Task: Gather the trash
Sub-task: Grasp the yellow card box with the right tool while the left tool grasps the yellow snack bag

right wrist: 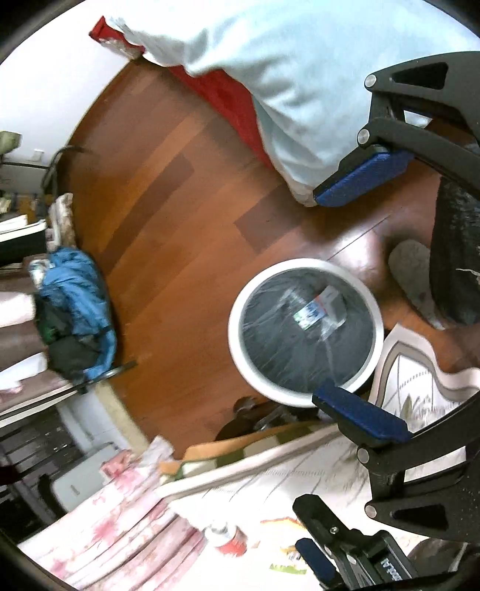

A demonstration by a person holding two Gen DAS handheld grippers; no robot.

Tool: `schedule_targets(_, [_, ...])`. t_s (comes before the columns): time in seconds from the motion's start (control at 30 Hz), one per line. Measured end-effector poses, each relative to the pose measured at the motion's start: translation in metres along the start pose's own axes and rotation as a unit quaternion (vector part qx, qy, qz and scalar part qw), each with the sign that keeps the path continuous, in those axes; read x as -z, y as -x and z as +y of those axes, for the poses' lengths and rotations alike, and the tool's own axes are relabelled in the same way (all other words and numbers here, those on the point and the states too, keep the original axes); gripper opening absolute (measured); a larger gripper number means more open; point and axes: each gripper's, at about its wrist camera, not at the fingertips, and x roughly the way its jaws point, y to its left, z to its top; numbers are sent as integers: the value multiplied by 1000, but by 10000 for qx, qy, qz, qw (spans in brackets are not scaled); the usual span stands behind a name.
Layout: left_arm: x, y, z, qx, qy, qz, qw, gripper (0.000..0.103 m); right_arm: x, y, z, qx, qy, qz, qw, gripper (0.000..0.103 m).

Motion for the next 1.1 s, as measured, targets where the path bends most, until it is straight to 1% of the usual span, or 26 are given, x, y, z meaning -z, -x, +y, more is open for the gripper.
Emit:
schedule_targets(0.1, [-6,27,24,-82,210,-218,9995,99,-8,34,20,-185,58,-300,9994,99])
schedule_targets(0.2, [-8,50,59,-259,481,-403,9977,99,-15,53,49,-379,204,-462,9980,99])
schedule_targets(0.27, [-5,62,98,-495,780,-459,9947,99,-18,59,79,-576,379,-485,9964,99])
schedule_targets(0.3, [-2,64,111,-577,885,-459,9933,99,-19,59,96,-662,493,-465,9955,99])
schedule_targets(0.33, [2,66,136,-719,1060,-460,9907,99,-19,56,117,-738,641,-420,9943,99])
schedule_targets(0.37, [6,65,152,-849,1170,-427,9886,99,-18,51,135,-799,756,-376,9932,99])
schedule_targets(0.4, [10,61,174,-1016,1331,-352,9853,99,-18,45,154,-871,890,-320,9917,99])
schedule_targets(0.43, [14,56,194,-1126,1477,-277,9822,99,-19,35,182,-940,1078,-215,9895,99])
schedule_targets(0.5, [21,40,227,-1345,1732,-111,9756,99,-18,11,223,-1029,1326,21,9858,99])
schedule_targets(0.57, [28,23,255,-1461,1933,71,9702,99,-14,-15,263,-1054,1574,302,9814,99])
schedule_targets(0.6, [31,13,269,-1507,2023,178,9675,99,-13,-27,276,-1054,1671,405,9795,99])
schedule_targets(0.63, [34,8,278,-1533,2067,258,9660,99,-11,-43,296,-1073,1811,553,9760,99])
schedule_targets(0.73, [39,-16,304,-1652,2165,485,9610,99,-4,-83,338,-892,2171,823,9686,99])
schedule_targets(0.8, [41,-24,314,-1646,2195,543,9601,99,-4,-103,358,-795,2334,938,9646,99])
schedule_targets(0.9, [42,-27,319,-1600,2221,548,9602,99,-1,-127,385,-630,2639,1017,9571,99])
schedule_targets(0.97, [40,-31,319,-1497,2259,528,9611,99,1,-133,394,-476,2798,979,9539,96])
schedule_targets(1.0, [37,-29,323,-1461,2252,523,9619,99,4,-133,396,-395,2907,878,9520,90])
schedule_targets(1.03, [35,-32,321,-1402,2240,528,9630,99,6,-132,398,-272,3014,808,9497,81])
schedule_targets(1.07, [34,-33,321,-1345,2235,531,9639,99,7,-128,395,-244,3061,746,9487,75])
schedule_targets(1.1, [32,-35,321,-1287,2226,540,9649,99,5,-126,392,-234,3051,725,9493,60])
